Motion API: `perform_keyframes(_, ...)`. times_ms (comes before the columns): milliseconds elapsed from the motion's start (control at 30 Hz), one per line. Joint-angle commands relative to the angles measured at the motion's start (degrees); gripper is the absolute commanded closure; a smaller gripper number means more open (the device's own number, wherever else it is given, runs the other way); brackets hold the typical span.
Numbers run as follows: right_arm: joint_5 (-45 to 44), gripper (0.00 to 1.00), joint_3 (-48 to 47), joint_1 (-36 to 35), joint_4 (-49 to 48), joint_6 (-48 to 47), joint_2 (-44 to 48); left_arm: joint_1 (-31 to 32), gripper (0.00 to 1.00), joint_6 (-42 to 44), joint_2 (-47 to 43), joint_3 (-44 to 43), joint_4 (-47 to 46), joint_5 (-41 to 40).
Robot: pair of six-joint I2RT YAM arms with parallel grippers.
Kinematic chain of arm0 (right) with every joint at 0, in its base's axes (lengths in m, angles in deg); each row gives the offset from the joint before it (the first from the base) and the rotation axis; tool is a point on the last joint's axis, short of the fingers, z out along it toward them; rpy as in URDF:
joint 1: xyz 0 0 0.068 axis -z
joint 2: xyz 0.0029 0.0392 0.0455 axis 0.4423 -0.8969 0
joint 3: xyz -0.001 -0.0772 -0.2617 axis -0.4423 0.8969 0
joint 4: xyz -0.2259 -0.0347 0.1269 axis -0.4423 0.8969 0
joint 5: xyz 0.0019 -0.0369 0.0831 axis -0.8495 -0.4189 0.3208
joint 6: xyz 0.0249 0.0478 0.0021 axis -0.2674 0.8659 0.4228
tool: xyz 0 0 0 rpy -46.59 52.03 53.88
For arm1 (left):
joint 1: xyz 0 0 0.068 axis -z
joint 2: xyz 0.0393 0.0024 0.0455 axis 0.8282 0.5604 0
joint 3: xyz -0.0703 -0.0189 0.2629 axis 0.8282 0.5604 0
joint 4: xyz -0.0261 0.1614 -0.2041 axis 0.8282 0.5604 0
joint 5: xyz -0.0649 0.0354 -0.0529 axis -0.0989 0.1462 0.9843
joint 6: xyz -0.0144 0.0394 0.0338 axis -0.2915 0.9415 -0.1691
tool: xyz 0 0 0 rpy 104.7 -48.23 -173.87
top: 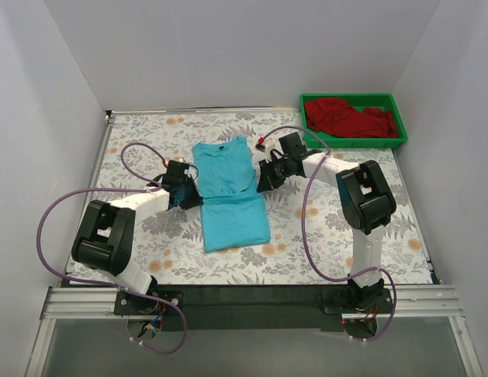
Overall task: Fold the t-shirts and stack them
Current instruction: Fold the tshirt
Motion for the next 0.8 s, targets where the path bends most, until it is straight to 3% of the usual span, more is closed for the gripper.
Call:
perform_keyframes(0, 1.16, 0.99, -2.78, 0.03, -0.94, -0.23, 3.53, -0.31, 1.00, -0.58, -2.96, 0.05, -0.56, -4.82)
perform_keyframes(167, 0.03, 0.97, -4.80, -0.06, -1.02, 0.48, 1.87, -0.23, 1.00, -1.11, -2.61, 0.06, -0.30, -6.41)
perform_keyframes(267, -1.21, 0.89, -5.25, -0.06, -0.67, 1.61, 1.25, -0.23, 0.88, -1.46, -1.73, -0.73, 0.84, -6.59)
perform_keyframes(300, -1.47, 0.83, -5.07, -0.06, -0.41, 2.06, 1.59, -0.31, 0.77, -1.72, -2.69, -1.00, 1.28, -6.93)
perform_keyframes(367, -2.61, 0.75, -4.29, -0.24, -0.23, 2.85, 4.49, -0.23, 0.67, -1.72, -4.62, -1.78, 3.46, -7.64)
perform_keyframes(400, -3.14, 0.71, -2.80, -0.24, -0.23, 4.07, 5.80, -0.23, 0.57, -1.55, -5.76, -2.14, 4.52, -8.08)
perform_keyframes(433, -3.84, 0.69, -1.83, -0.41, -0.32, 4.78, 8.69, -0.23, 0.40, -1.55, -8.56, -2.40, 5.75, -8.95)
perform_keyframes(500, -6.04, 0.61, 1.76, -1.03, -0.32, 8.01, 11.69, -0.14, 0.30, -2.07, -11.47, -3.37, 10.05, -9.40)
perform_keyframes(633, -1.75, 0.57, 10.54, -2.87, -4.36, 13.04, 20.03, 2.31, 0.29, -3.74, -19.20, -2.85, 15.78, -5.28)
perform_keyframes(767, 3.96, 0.57, 16.35, -8.13, -6.64, 15.85, 22.60, 7.23, 0.47, -8.65, -23.17, 1.45, 16.93, 8.05)
